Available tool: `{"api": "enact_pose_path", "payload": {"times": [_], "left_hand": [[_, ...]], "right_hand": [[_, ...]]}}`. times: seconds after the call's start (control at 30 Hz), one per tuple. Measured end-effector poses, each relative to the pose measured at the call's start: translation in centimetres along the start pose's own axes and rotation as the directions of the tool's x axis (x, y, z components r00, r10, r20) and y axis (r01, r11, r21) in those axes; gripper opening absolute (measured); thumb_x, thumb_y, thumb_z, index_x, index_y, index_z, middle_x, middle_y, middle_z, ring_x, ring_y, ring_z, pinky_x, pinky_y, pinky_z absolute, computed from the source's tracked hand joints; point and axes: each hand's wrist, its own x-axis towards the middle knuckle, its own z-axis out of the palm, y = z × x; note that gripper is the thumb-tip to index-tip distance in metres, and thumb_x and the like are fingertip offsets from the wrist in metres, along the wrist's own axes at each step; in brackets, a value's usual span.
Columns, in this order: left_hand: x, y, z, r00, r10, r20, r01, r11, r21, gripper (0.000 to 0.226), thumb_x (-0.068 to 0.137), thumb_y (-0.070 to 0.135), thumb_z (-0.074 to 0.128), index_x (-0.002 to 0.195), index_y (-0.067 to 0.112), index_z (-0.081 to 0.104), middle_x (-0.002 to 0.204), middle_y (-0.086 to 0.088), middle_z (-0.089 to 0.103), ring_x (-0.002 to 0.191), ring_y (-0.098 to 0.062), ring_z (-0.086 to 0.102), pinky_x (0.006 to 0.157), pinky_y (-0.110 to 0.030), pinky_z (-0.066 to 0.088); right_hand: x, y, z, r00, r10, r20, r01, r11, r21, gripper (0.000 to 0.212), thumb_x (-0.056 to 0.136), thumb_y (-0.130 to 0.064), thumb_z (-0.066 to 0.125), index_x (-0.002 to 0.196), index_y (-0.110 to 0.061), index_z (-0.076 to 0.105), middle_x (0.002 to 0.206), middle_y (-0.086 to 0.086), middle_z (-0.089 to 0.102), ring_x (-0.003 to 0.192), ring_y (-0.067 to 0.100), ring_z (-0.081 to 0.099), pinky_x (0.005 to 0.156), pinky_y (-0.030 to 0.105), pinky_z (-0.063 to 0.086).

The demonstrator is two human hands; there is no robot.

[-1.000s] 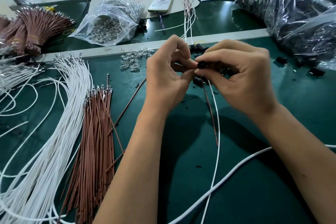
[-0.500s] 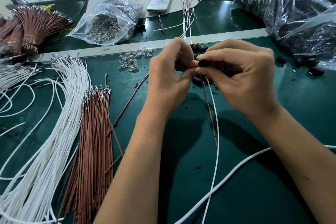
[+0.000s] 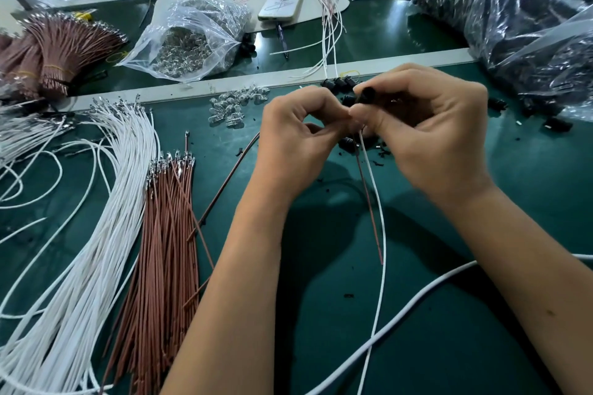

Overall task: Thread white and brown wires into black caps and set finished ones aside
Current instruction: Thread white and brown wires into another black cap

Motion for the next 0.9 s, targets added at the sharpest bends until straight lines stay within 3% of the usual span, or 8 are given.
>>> {"api": "enact_pose_path", "payload": {"times": [0.1,0.27,0.33,0.47,0.57,0.63,0.7,0.9], "left_hand": [[0.2,-0.1,-0.1,0.993,-0.076,0.087,0.076,0.997,0.003,0.016,0.078,0.0,0.083,0.072,0.002,0.068,0.074,-0.02,0.071,0.073,-0.038,0.067,0.069,-0.052,0.056],[0.2,0.0,-0.2,0.966,-0.173,0.192,0.186,0.981,-0.052,0.02,0.079,-0.006,0.079,0.07,0.002,0.063,0.065,-0.012,0.057,0.059,-0.013,0.046,0.057,-0.023,0.038],[0.2,0.1,0.0,0.961,-0.182,0.207,0.196,0.979,-0.049,0.019,0.08,-0.006,0.078,0.07,0.001,0.063,0.064,-0.01,0.056,0.057,-0.011,0.042,0.056,-0.02,0.036],[0.1,-0.4,0.5,0.971,-0.197,0.136,0.201,0.979,-0.019,0.021,0.08,0.0,0.081,0.07,0.011,0.067,0.067,-0.009,0.065,0.061,-0.014,0.052,0.06,-0.028,0.043],[-0.2,-0.4,1.2,0.976,-0.201,0.081,0.204,0.978,-0.041,0.01,0.081,0.01,0.083,0.08,0.007,0.074,0.078,-0.013,0.074,0.071,-0.019,0.064,0.073,-0.04,0.055],[-0.1,-0.2,1.5,0.974,-0.211,0.083,0.219,0.969,-0.111,0.011,0.084,0.013,0.081,0.081,0.004,0.075,0.08,-0.022,0.073,0.071,-0.024,0.061,0.071,-0.049,0.053],[0.0,-0.1,1.7,0.97,-0.222,0.098,0.238,0.95,-0.204,0.015,0.087,0.011,0.078,0.079,-0.001,0.074,0.077,-0.033,0.067,0.07,-0.026,0.051,0.064,-0.046,0.041],[0.0,-0.3,1.5,0.953,-0.253,0.167,0.289,0.925,-0.247,0.026,0.089,0.002,0.072,0.065,0.01,0.065,0.055,0.0,0.051,0.056,-0.014,0.037,0.053,-0.027,0.027]], "right_hand": [[0.1,0.4,0.2,0.968,0.249,0.021,-0.247,0.941,0.233,0.014,0.083,-0.003,0.084,0.094,-0.004,0.075,0.075,0.007,0.073,0.057,0.013,0.065,0.06,0.026,0.055],[0.3,0.5,0.2,0.903,0.415,0.109,-0.423,0.817,0.393,0.01,0.08,-0.002,0.082,0.086,-0.009,0.077,0.072,0.004,0.073,0.053,0.013,0.058,0.056,0.024,0.052],[0.4,0.4,0.3,0.884,0.452,0.12,-0.459,0.787,0.412,0.011,0.078,-0.006,0.084,0.085,-0.008,0.076,0.071,0.003,0.072,0.052,0.013,0.057,0.055,0.023,0.051],[0.5,0.5,0.1,0.818,0.561,0.129,-0.55,0.697,0.459,0.018,0.07,-0.017,0.082,0.083,-0.006,0.075,0.066,0.002,0.069,0.055,0.015,0.054,0.053,0.021,0.048],[0.6,0.5,0.0,0.79,0.591,0.161,-0.581,0.638,0.506,0.01,0.071,-0.017,0.081,0.076,-0.01,0.075,0.064,0.004,0.069,0.055,0.014,0.055,0.052,0.019,0.046],[0.7,0.5,-0.1,0.783,0.594,0.183,-0.584,0.602,0.545,0.006,0.073,-0.016,0.08,0.074,-0.011,0.076,0.066,0.005,0.07,0.057,0.014,0.058,0.052,0.018,0.044],[0.7,0.7,-0.1,0.772,0.608,0.187,-0.59,0.575,0.567,0.005,0.074,-0.016,0.079,0.074,-0.012,0.076,0.068,0.006,0.07,0.059,0.013,0.06,0.053,0.018,0.044],[0.6,0.6,0.2,0.705,0.68,0.199,-0.647,0.503,0.573,0.008,0.072,-0.014,0.078,0.074,-0.006,0.076,0.065,0.004,0.07,0.054,0.009,0.061,0.051,0.014,0.047]]}}
